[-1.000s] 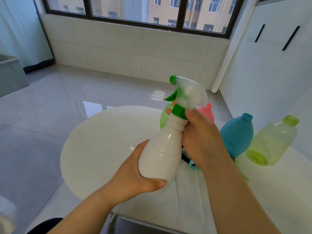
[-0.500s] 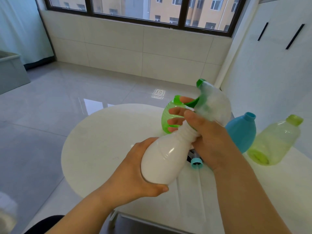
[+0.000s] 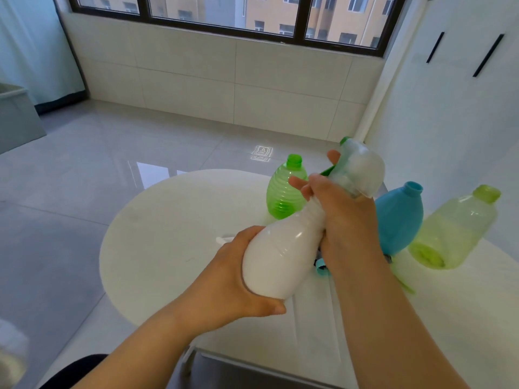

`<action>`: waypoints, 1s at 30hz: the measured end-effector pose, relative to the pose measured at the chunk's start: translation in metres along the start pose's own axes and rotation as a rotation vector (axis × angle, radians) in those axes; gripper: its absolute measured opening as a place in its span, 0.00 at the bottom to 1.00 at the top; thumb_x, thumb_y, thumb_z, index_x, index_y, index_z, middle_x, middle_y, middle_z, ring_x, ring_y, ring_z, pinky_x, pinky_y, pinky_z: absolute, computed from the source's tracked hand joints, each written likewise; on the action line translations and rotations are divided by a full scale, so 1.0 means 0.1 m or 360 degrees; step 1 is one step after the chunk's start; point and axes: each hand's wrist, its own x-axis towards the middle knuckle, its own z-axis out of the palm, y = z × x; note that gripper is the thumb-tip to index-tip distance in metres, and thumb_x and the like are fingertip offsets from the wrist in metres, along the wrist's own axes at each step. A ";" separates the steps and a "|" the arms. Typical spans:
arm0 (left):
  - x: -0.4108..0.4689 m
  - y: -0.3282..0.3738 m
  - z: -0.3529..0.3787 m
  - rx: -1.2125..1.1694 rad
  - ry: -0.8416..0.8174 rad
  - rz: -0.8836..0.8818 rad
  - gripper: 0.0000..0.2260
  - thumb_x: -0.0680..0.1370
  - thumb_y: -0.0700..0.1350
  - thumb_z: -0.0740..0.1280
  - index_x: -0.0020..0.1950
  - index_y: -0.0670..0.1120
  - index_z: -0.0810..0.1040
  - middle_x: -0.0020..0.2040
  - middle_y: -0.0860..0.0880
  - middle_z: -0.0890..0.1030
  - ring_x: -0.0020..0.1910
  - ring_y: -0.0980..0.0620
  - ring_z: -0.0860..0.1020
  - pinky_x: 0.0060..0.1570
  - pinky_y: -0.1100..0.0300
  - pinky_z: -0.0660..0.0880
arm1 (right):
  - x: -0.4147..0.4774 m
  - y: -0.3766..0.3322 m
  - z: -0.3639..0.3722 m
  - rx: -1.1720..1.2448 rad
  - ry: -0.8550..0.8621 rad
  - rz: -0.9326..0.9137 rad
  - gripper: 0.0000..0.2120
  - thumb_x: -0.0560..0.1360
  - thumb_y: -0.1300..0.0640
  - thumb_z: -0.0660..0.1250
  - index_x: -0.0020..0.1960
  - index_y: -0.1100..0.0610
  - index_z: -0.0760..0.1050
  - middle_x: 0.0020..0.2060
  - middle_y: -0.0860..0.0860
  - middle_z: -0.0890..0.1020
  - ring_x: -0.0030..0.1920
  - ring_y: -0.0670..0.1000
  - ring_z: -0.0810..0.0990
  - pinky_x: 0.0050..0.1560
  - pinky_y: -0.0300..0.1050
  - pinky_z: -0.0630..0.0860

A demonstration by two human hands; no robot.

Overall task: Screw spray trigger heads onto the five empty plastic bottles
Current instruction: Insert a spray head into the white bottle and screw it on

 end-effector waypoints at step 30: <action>-0.06 -0.13 -0.31 -0.0199 0.0060 -0.0002 0.36 0.51 0.58 0.74 0.55 0.66 0.62 0.54 0.64 0.71 0.51 0.72 0.71 0.43 0.76 0.72 | -0.13 -0.17 0.21 -0.0666 -0.0723 0.0012 0.09 0.65 0.54 0.70 0.41 0.44 0.72 0.41 0.44 0.82 0.45 0.43 0.81 0.44 0.38 0.79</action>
